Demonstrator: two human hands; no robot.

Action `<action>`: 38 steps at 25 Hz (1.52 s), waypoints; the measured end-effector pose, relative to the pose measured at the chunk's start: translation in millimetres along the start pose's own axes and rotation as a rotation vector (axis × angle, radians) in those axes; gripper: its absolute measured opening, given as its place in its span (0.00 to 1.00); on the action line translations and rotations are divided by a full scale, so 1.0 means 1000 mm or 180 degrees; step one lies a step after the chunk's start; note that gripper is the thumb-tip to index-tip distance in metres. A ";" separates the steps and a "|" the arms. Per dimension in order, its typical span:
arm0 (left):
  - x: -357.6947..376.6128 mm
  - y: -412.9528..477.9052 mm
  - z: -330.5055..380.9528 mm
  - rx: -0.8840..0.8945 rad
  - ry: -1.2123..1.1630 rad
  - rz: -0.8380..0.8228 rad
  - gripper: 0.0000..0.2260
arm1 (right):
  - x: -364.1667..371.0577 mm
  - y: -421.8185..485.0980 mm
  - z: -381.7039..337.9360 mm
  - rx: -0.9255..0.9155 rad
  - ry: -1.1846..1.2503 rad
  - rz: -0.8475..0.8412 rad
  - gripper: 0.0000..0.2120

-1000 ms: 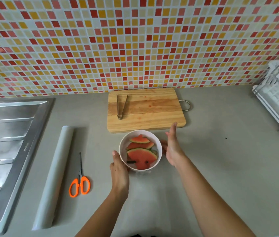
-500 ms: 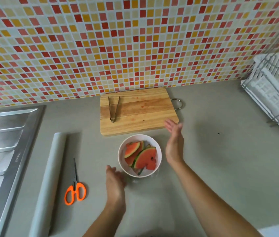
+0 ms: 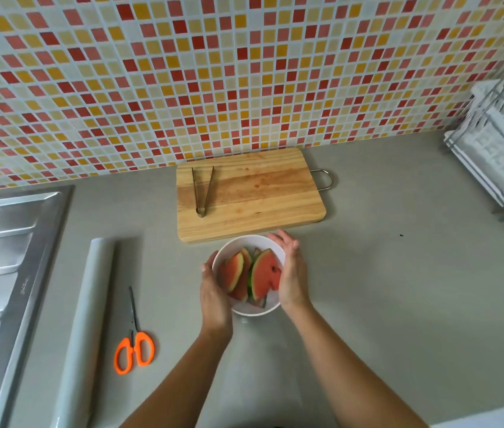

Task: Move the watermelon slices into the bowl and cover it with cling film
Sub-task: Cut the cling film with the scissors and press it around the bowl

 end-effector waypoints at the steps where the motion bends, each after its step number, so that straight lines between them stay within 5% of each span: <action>1: 0.002 -0.004 -0.002 -0.0003 -0.0060 0.0158 0.20 | 0.001 0.006 -0.001 0.0166 0.0046 -0.0066 0.39; 5: 0.006 -0.025 -0.013 -0.0050 -0.0390 0.0204 0.19 | -0.004 0.018 -0.005 0.0692 -0.0060 -0.0400 0.42; 9: -0.015 -0.022 -0.013 -0.0118 -0.0068 0.0299 0.19 | -0.029 0.009 -0.014 -0.0237 -0.0162 0.0552 0.48; 12: -0.024 0.000 0.002 0.0155 0.0454 0.0142 0.20 | -0.022 -0.020 -0.005 -0.0521 -0.0031 0.0222 0.45; 15: -0.012 0.007 0.005 0.0111 0.0558 -0.0169 0.19 | -0.010 -0.029 0.004 -0.0303 -0.0090 -0.0129 0.46; 22: 0.008 -0.002 -0.006 0.0364 0.0789 0.0345 0.20 | -0.004 0.004 0.008 0.0013 -0.0103 0.0007 0.34; 27: 0.007 -0.001 -0.008 0.0332 0.0723 0.0417 0.22 | 0.000 0.009 0.007 0.0821 -0.0147 0.0340 0.45; 32: 0.007 -0.002 -0.008 0.0288 0.0596 0.0491 0.15 | -0.001 0.010 0.001 0.1199 -0.0556 0.0648 0.32; 38: 0.008 -0.003 -0.008 0.0201 0.0440 0.0650 0.15 | 0.001 0.009 -0.002 0.1523 -0.0652 0.0922 0.37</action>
Point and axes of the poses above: each hand's wrist, its own y-axis towards the middle knuckle, its own x-axis out of the palm, z = x × y, the point moved 2 cm from there along y, towards the middle knuckle, and after that the axes turned 2 degrees about -y, right-handed, at the moved point
